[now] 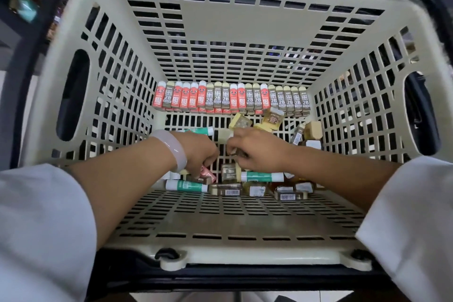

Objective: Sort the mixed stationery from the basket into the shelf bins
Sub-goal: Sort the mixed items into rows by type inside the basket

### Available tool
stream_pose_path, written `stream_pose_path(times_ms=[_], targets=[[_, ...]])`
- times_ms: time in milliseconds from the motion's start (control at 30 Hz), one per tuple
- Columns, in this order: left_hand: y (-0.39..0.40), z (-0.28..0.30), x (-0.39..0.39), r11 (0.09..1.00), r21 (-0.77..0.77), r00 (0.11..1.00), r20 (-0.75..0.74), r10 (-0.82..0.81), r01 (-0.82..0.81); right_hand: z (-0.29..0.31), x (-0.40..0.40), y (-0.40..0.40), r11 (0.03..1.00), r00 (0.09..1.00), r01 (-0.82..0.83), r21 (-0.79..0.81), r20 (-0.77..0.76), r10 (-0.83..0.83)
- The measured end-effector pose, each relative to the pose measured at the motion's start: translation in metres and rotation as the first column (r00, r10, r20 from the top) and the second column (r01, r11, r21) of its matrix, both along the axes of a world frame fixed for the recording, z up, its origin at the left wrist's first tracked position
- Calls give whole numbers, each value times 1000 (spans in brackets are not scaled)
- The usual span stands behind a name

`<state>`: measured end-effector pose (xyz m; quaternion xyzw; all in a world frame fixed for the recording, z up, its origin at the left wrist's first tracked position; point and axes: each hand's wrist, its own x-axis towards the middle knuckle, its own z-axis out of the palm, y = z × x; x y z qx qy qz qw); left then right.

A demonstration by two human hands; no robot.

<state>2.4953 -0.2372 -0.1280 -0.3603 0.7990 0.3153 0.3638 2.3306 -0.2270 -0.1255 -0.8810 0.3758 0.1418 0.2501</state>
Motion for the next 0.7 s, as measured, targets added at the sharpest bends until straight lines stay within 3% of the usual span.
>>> stream_pose_path(times_ms=[100,200,400,567,700], targets=[[-1,1,-1,999,35,999,-27,39,-38,9,7,2,965,989,38,260,125,-73],[0,1,-3,993,114,1000,5,20,-20,5,19,17,926,996,-82,367,73,59],[4,2,-8,985,168,998,51,-38,29,1,33,28,945,969,-212,249,-74,237],[5,0,-7,987,141,990,112,-91,75,7,31,30,923,946,-285,258,-82,315],[-4,7,4,996,72,998,38,40,-43,4,37,30,915,937,-283,287,-119,327]])
